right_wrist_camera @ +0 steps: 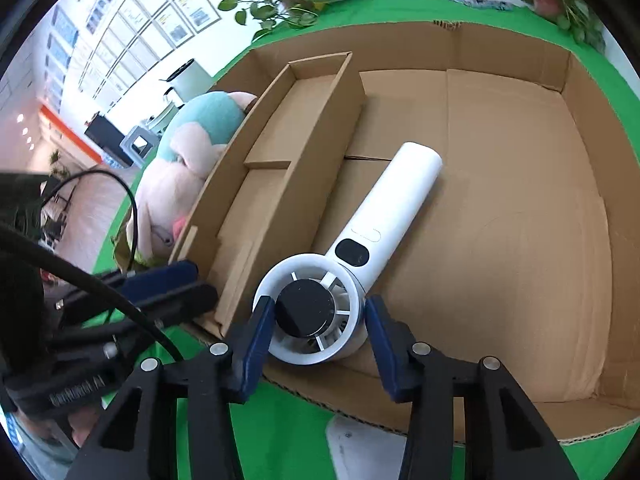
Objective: Organize objects
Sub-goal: 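Open the right tool and push the fan against the insert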
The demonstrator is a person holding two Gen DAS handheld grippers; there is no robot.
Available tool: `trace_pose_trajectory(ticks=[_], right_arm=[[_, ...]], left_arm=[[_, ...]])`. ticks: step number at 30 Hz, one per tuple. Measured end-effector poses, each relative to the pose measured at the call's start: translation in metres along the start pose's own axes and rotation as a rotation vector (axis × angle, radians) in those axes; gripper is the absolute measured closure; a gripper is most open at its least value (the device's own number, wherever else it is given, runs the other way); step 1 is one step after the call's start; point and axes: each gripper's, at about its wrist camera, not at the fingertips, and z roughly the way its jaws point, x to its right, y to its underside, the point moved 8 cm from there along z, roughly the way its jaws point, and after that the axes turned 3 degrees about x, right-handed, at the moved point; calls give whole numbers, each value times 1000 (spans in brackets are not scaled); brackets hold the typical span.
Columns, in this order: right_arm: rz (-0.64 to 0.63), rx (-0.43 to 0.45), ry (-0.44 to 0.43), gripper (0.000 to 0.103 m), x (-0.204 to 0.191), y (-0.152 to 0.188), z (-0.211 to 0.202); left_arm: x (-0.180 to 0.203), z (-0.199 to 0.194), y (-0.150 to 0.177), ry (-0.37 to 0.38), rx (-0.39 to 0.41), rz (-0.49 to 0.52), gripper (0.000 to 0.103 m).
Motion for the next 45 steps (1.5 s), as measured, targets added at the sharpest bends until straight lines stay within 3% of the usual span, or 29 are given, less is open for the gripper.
trace_pose_trajectory(ticks=[10,12,17,22,24,28,29,31,36,41,43,45], right_arm=[[119,35,-97,59,60,7,-24],[123,43,-85,59,66,6,-27],[23,38,37,60,61,3,-29],[-231,11,294,60,21,-5,-20],[-265,6,329,59,8,-9,-14],[-240,50,149,56,-22,-16,-20],[-232,65,132,47,-24,-17,-25],[-207,87,135,38,-17,-19,-33],[-57,59,123,38,20,-23,-30],[60,1,42,58,33,-28,2],[85,-5,11,61,32,-31,13],[98,-21,-12,72,28,-32,20]], left_arm=[[-2,0,-2,-4,-2,-10,74],[-2,0,-2,-6,-1,-11,74],[0,-1,-1,-9,-1,-11,74],[1,-1,-2,-10,-2,-13,74],[0,-1,-2,-7,-2,-14,74],[-1,-2,-1,5,-1,-17,73],[-1,-3,-2,3,0,-17,74],[-2,-2,-2,8,1,-20,73],[-1,-1,-2,9,2,-20,74],[-1,0,-3,8,1,-16,74],[-1,0,-4,9,3,-12,74],[-1,0,-4,12,2,-11,74]])
